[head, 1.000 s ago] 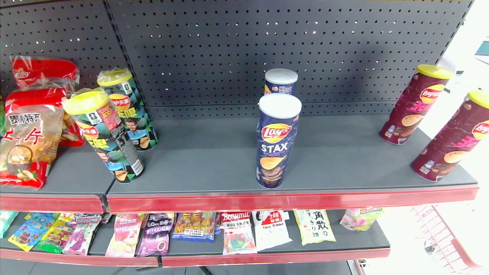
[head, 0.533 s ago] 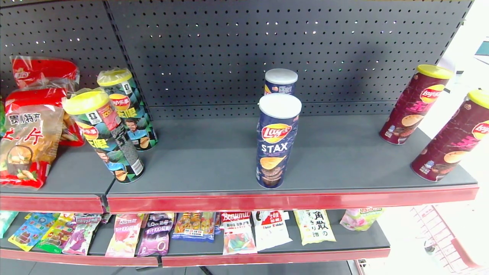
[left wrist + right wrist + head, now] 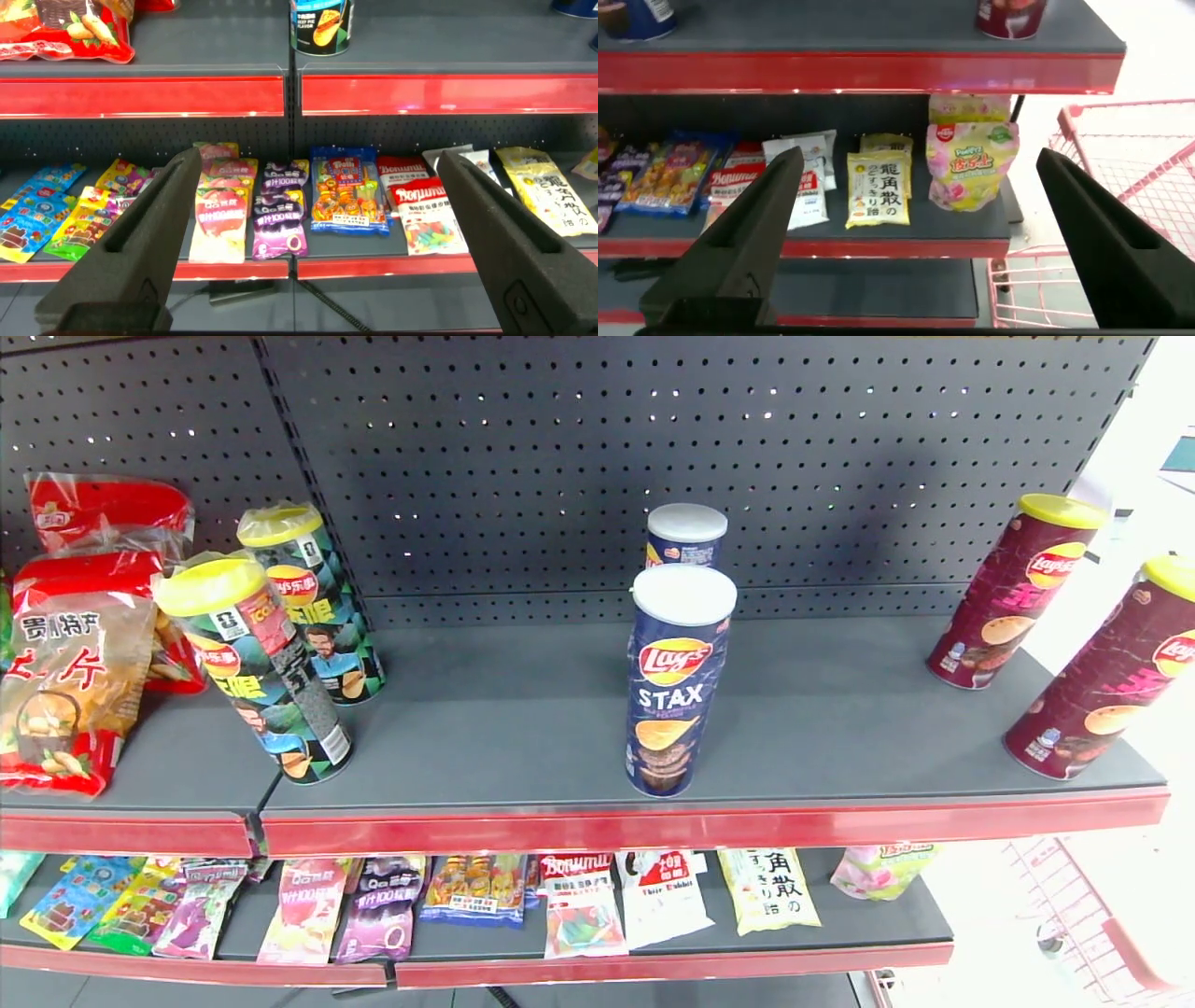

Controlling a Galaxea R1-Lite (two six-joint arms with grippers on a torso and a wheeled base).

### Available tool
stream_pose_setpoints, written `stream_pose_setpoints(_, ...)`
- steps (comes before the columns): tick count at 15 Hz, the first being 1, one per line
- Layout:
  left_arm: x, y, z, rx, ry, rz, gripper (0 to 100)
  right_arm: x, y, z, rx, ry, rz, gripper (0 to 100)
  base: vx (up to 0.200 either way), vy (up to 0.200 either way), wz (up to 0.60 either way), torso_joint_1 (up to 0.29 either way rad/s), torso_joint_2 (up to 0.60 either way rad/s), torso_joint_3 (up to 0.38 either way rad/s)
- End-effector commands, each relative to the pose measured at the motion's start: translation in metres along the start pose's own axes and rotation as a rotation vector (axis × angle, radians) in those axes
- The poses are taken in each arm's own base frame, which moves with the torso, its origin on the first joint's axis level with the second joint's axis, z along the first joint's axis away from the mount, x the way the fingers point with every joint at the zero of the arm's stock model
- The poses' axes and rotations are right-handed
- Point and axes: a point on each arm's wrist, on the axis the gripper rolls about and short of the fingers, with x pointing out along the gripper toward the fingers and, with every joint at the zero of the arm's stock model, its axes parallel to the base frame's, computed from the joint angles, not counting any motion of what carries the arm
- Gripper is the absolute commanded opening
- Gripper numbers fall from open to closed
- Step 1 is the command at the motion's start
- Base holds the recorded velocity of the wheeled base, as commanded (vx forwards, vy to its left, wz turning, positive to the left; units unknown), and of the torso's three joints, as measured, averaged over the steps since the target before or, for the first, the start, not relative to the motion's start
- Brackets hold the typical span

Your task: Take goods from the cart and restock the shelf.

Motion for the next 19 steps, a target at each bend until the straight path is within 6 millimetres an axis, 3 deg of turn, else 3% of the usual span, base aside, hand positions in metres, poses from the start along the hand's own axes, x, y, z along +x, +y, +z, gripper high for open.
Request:
stream_pose_setpoints(1, 0.0001, 0.0000, 0.0000, -0.001, 0.001, 0.000, 100, -0.0006, -0.0003, -0.0006, 0.009, -0.007, -0.016, 100, 0.000, 0.000, 0.00, 0.000, 0.00, 0.000)
stream_pose_setpoints(19, 0.0001, 0.0000, 0.0000, 0.001, 0.001, 0.000, 100, -0.0007, 0.0007, -0.0007, 0.010, -0.008, 0.029, 100, 0.000, 0.000, 0.00, 0.000, 0.00, 0.000)
